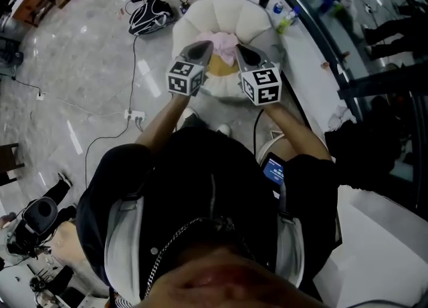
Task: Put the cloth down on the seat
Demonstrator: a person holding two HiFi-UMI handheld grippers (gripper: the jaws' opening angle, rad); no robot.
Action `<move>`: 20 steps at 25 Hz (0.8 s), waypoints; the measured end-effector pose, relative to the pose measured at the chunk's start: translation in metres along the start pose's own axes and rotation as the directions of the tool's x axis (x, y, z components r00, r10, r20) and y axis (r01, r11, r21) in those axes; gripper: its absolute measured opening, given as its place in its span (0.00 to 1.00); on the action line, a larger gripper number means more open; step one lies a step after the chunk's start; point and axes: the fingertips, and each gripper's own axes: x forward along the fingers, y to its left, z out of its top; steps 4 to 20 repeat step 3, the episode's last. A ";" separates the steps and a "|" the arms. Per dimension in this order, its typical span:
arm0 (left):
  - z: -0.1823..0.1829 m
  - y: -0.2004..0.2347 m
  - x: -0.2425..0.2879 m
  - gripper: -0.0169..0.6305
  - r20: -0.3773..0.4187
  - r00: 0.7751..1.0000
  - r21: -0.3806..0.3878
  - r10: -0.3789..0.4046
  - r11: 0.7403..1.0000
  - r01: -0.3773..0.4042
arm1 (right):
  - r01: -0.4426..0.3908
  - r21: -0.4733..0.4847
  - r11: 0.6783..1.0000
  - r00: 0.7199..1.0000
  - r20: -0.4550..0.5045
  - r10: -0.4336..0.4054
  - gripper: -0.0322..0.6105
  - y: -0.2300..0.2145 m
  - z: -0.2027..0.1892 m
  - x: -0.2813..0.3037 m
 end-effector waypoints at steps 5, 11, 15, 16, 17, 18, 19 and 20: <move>-0.001 0.003 -0.002 0.04 0.003 1.000 -0.017 0.007 1.000 -0.007 | 0.001 0.001 1.000 1.000 0.002 -0.001 0.05 0.000 0.001 0.002; -0.001 0.003 -0.002 0.04 0.003 1.000 -0.017 0.007 1.000 -0.007 | 0.001 0.001 1.000 1.000 0.002 -0.001 0.05 0.000 0.001 0.002; -0.001 0.003 -0.002 0.04 0.003 1.000 -0.017 0.007 1.000 -0.007 | 0.001 0.001 1.000 1.000 0.002 -0.001 0.05 0.000 0.001 0.002; -0.001 0.003 -0.002 0.04 0.003 1.000 -0.017 0.007 1.000 -0.007 | 0.001 0.001 1.000 1.000 0.002 -0.001 0.05 0.000 0.001 0.002; -0.001 0.003 -0.002 0.04 0.003 1.000 -0.017 0.007 1.000 -0.007 | 0.001 0.001 1.000 1.000 0.002 -0.001 0.05 0.000 0.001 0.002; -0.001 0.003 -0.002 0.04 0.003 1.000 -0.017 0.007 1.000 -0.007 | 0.001 0.001 1.000 1.000 0.002 -0.001 0.05 0.000 0.001 0.002; -0.001 0.003 -0.002 0.04 0.003 1.000 -0.017 0.007 1.000 -0.007 | 0.001 0.001 1.000 1.000 0.002 -0.001 0.05 0.000 0.001 0.002; -0.001 0.003 -0.002 0.04 0.003 1.000 -0.017 0.007 1.000 -0.007 | 0.001 0.001 1.000 1.000 0.002 -0.001 0.05 0.000 0.001 0.002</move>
